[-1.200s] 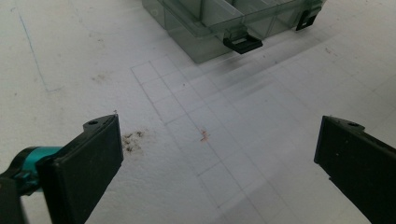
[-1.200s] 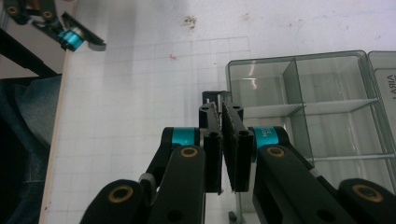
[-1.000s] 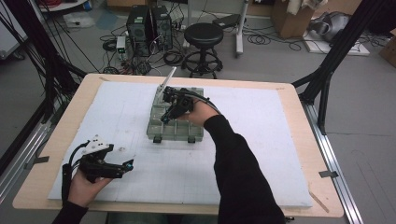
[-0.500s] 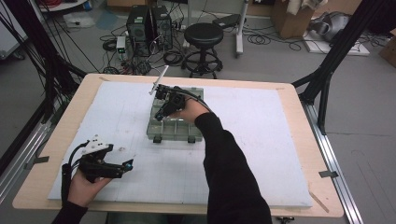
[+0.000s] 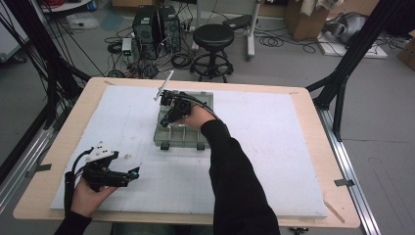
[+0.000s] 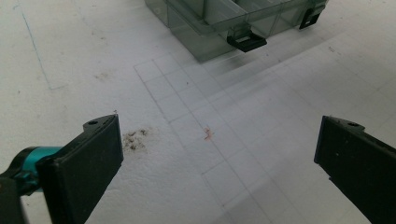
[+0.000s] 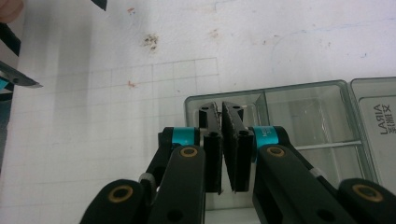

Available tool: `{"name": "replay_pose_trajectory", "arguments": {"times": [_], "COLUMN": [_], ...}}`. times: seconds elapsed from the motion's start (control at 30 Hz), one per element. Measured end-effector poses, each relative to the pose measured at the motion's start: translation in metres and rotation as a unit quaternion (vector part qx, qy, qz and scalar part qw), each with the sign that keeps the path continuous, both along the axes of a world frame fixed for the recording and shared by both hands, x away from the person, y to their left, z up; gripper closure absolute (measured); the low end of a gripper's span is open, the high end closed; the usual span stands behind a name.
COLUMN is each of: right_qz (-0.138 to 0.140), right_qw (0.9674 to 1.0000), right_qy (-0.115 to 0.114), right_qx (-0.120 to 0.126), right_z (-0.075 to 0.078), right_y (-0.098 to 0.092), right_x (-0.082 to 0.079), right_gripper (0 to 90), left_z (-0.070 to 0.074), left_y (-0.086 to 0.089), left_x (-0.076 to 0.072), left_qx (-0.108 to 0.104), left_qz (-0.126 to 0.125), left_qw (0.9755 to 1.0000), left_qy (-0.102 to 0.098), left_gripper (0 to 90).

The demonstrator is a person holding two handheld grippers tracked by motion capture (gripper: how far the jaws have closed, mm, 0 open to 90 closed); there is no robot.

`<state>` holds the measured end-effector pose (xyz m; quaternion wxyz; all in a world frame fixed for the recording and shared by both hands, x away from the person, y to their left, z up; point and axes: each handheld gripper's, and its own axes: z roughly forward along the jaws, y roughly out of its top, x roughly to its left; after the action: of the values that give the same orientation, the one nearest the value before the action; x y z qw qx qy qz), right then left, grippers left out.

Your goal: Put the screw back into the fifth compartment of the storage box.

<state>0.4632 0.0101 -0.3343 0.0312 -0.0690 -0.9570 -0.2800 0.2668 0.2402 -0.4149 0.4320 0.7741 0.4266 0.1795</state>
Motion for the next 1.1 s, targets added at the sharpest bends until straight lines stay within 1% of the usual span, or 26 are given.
{"name": "replay_pose_trajectory", "arguments": {"times": [0.03,0.1,0.13,0.2,0.33,0.43,0.6,0.63,0.67,0.7,0.73,0.87,1.03,1.1], "right_qz": [-0.004,0.001,-0.003,-0.003,-0.008,-0.011,-0.013,-0.012,-0.012,-0.014,-0.011,-0.019,-0.02,-0.023], "right_qw": [1.0,1.0,1.0,1.0,0.9999,0.9999,0.9997,0.9998,0.9998,0.9997,0.9998,0.9995,0.9996,0.9995], "right_qy": [0.005,0.0,0.004,0.002,0.007,0.009,0.019,0.017,0.017,0.021,0.018,0.023,0.019,0.023], "right_qx": [-0.001,0.003,0.002,0.004,-0.002,-0.001,0.002,0.001,0.001,-0.003,-0.001,-0.003,-0.003,-0.007], "right_z": [0.0,-0.001,-0.001,-0.003,-0.006,-0.009,-0.018,-0.021,-0.021,-0.023,-0.024,-0.028,-0.032,-0.034], "right_y": [0.0,0.001,0.001,0.002,0.004,0.005,0.007,0.007,0.007,0.008,0.008,0.009,0.011,0.011], "right_x": [0.0,0.001,0.001,0.001,0.002,0.003,0.006,0.007,0.007,0.007,0.008,0.008,0.009,0.008], "right_gripper": [87.0,87.0,87.0,86.9,86.9,86.8,86.6,86.6,86.6,86.6,86.6,86.6,86.6,86.6], "left_z": [0.0,0.0,0.0,0.0,0.0,0.0,0.0,0.0,0.0,0.0,0.0,0.001,0.0,0.0], "left_y": [0.0,0.0,0.0,0.0,0.0,0.0,0.0,-0.001,0.0,0.0,0.0,0.0,0.0,0.0], "left_x": [0.0,0.0,0.0,0.0,0.0,0.0,0.0,0.0,0.0,0.0,0.0,0.0,0.0,0.0], "left_qx": [0.0,0.0,0.0,0.001,0.002,0.001,0.001,-0.001,0.0,0.0,0.0,0.002,0.0,0.0], "left_qz": [0.001,0.001,0.001,0.0,-0.001,-0.001,-0.001,-0.002,-0.002,-0.001,-0.001,-0.003,-0.002,-0.002], "left_qw": [1.0,1.0,1.0,1.0,1.0,1.0,1.0,1.0,1.0,1.0,1.0,1.0,1.0,1.0], "left_qy": [0.0,0.0,0.0,0.0,-0.001,-0.001,-0.002,0.0,0.0,0.0,0.0,-0.001,0.0,0.0], "left_gripper": [1.7,1.7,1.7,1.7,1.7,1.7,1.7,1.7,1.7,1.7,1.7,1.7,1.7,1.7]}}
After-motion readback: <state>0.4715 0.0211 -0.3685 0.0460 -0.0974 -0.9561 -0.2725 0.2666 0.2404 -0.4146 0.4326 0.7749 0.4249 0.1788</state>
